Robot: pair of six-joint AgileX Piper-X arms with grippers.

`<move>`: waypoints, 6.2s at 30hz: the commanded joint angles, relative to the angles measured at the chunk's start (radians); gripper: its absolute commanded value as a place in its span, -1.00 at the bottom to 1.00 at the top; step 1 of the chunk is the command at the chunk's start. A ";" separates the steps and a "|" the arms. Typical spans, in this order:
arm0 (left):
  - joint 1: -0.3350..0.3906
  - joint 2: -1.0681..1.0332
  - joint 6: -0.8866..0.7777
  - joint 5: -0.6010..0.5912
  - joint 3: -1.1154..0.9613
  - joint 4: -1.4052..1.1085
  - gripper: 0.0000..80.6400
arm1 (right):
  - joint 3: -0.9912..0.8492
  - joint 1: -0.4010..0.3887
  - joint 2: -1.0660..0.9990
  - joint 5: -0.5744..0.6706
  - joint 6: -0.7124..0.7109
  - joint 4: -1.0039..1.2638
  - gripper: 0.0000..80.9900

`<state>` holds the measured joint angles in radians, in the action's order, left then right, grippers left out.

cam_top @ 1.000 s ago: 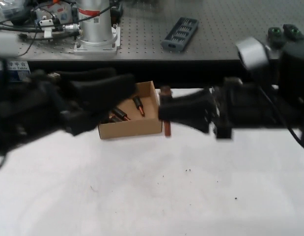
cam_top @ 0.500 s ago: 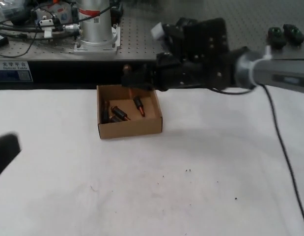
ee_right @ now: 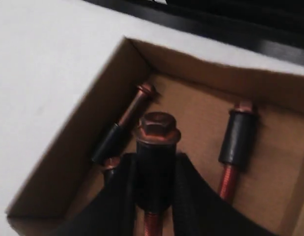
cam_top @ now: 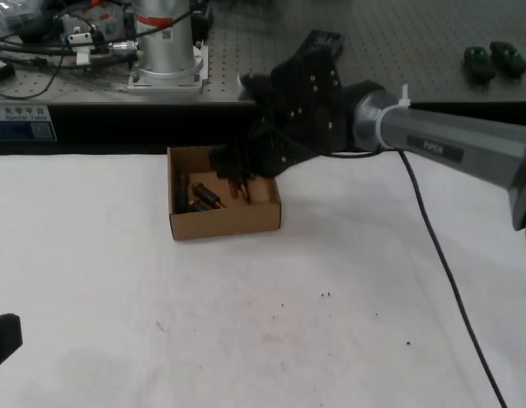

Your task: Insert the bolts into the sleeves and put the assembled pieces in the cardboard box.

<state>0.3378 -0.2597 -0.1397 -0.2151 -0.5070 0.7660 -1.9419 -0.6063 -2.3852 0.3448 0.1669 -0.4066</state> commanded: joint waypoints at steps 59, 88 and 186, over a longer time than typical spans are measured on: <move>0.115 -0.657 0.116 0.028 0.339 -1.099 -0.92 | 1.640 -0.002 1.067 -0.021 -0.096 1.080 -0.89; 0.115 -0.657 0.116 0.028 0.339 -1.097 -0.92 | 1.640 -0.002 1.067 -0.155 0.148 1.183 -0.89; 0.115 -0.657 0.116 0.028 0.339 -1.097 -0.92 | 1.640 -0.002 1.067 -0.155 0.148 1.183 -0.89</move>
<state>0.4475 -0.9163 -0.0308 -0.1976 -0.1642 -0.3176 -0.3018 -0.6070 -1.3330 0.2284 0.2768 0.7304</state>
